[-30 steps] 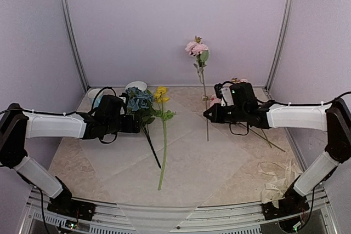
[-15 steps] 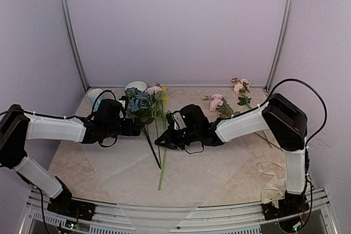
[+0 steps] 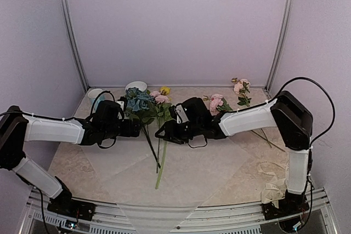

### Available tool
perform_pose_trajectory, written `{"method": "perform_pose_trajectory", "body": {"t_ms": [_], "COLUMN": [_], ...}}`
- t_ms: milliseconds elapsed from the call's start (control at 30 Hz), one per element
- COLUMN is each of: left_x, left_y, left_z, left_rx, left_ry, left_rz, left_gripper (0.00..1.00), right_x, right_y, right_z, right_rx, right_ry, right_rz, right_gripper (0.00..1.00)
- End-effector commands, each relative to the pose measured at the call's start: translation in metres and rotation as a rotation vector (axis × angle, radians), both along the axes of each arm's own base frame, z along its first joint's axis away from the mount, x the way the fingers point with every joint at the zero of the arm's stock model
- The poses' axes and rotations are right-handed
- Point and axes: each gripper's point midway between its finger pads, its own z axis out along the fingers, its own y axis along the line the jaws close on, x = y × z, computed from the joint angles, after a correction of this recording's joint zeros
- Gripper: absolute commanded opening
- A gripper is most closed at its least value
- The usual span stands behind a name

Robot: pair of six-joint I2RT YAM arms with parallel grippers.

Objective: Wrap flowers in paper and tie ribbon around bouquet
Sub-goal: Place the fake flower on the flattened wrapping paper.

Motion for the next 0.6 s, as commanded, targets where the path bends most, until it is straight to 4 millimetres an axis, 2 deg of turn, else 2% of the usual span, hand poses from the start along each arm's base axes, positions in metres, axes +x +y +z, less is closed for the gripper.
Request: {"method": "perform_pose_trajectory", "body": {"t_ms": [0, 33, 133, 200, 233, 267, 333, 433, 500, 567], "left_x": [0.002, 0.003, 0.005, 0.007, 0.008, 0.008, 0.01, 0.011, 0.011, 0.01], "left_y": [0.004, 0.003, 0.001, 0.001, 0.0, 0.0, -0.001, 0.0, 0.001, 0.002], "left_z": [0.001, 0.001, 0.0, 0.001, 0.001, 0.002, 0.002, 0.003, 0.004, 0.005], "left_rx": [0.01, 0.012, 0.021, 0.026, 0.03, 0.033, 0.041, 0.055, 0.058, 0.059], "left_ry": [-0.015, -0.013, -0.01, -0.011, -0.01, -0.011, -0.011, -0.008, -0.008, -0.008], "left_rz": [0.004, 0.002, -0.001, -0.003, -0.005, -0.006, -0.01, -0.007, -0.004, 0.003], "left_gripper": [0.98, 0.98, 0.98, 0.98, 0.98, 0.98, 0.98, 0.99, 0.99, 0.99], "right_x": [0.03, 0.037, 0.071, 0.099, 0.109, 0.124, 0.144, 0.164, 0.175, 0.185], "right_y": [-0.038, -0.051, -0.11, -0.167, -0.197, -0.234, -0.301, -0.373, -0.399, -0.422], "right_z": [0.103, 0.115, 0.129, 0.123, 0.116, 0.108, 0.091, 0.065, 0.048, 0.032], "right_rx": [-0.071, -0.11, -0.284, -0.457, -0.547, -0.66, -0.863, -1.024, -1.019, -1.003], "right_ry": [-0.366, -0.408, -0.473, -0.482, -0.46, -0.441, -0.373, -0.281, -0.231, -0.189], "right_rz": [-0.023, -0.036, -0.1, -0.173, -0.199, -0.254, -0.34, -0.397, -0.39, -0.405], "right_gripper": [0.51, 0.54, 0.7, 0.82, 0.93, 0.99, 1.0, 1.0, 1.0, 0.94]}}
